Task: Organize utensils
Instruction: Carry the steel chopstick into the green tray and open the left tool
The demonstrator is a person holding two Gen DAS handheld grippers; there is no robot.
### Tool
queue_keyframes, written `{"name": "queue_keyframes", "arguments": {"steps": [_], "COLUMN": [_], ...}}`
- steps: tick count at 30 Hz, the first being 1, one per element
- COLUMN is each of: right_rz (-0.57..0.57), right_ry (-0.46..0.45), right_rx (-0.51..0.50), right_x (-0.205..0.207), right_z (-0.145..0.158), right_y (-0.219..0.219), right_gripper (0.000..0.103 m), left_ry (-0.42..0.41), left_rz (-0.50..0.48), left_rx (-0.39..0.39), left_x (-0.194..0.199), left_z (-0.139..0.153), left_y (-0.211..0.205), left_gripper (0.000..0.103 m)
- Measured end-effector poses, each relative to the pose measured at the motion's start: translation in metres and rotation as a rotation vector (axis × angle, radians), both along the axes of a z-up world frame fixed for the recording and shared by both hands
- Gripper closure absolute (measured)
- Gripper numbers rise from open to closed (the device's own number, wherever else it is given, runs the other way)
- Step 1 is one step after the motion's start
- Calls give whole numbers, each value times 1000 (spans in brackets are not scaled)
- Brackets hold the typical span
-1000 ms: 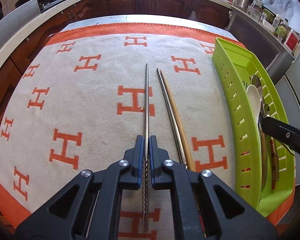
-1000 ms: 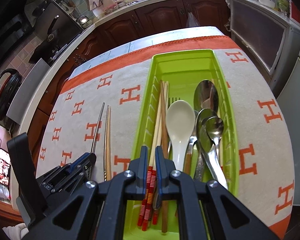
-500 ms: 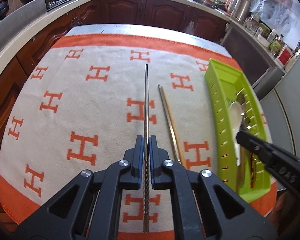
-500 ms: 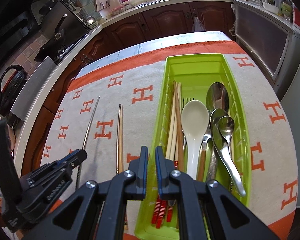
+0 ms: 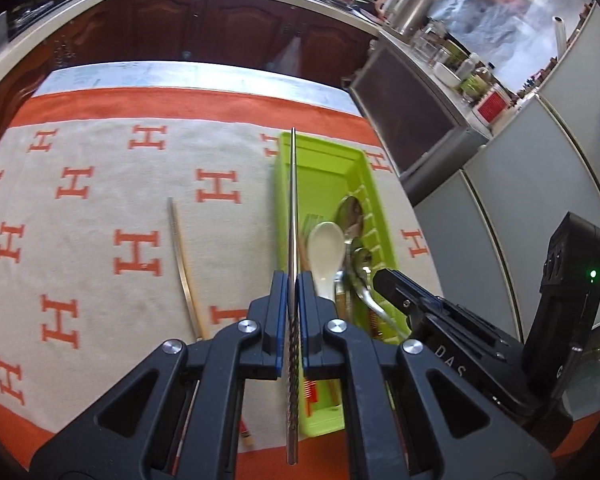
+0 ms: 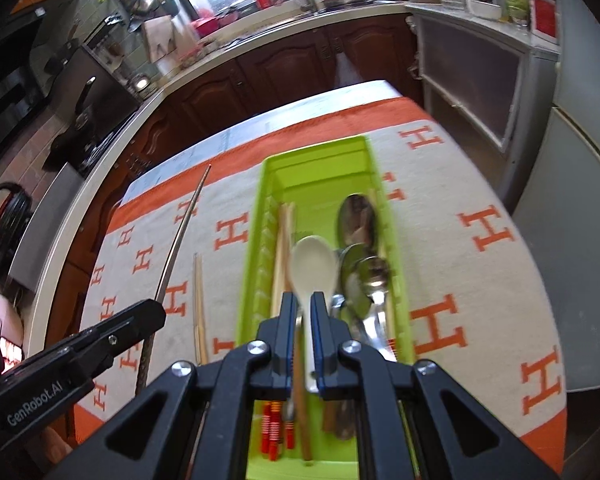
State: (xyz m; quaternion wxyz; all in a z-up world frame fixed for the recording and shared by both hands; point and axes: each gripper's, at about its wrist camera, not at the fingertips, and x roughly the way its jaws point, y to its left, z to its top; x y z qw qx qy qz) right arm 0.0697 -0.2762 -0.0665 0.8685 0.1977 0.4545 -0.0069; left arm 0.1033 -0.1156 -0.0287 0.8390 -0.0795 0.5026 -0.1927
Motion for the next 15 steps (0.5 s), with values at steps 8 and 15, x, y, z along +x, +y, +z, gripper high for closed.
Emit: {"name": "queue_keyframes", "arguments": {"steps": [8, 15], "right_rz": [-79, -75], "right_ry": [22, 23], "right_rx": [22, 31], "right_x": [-7, -8], "right_z": [-12, -14], "right_y": [-27, -27], "right_gripper": [95, 95], "left_ry": [60, 72], "left_rz": [-24, -33], "left_rx": [-12, 21], "left_x": [15, 15], "left_z": [-27, -37], "left_y": [-31, -30], "left_gripper": [100, 99]}}
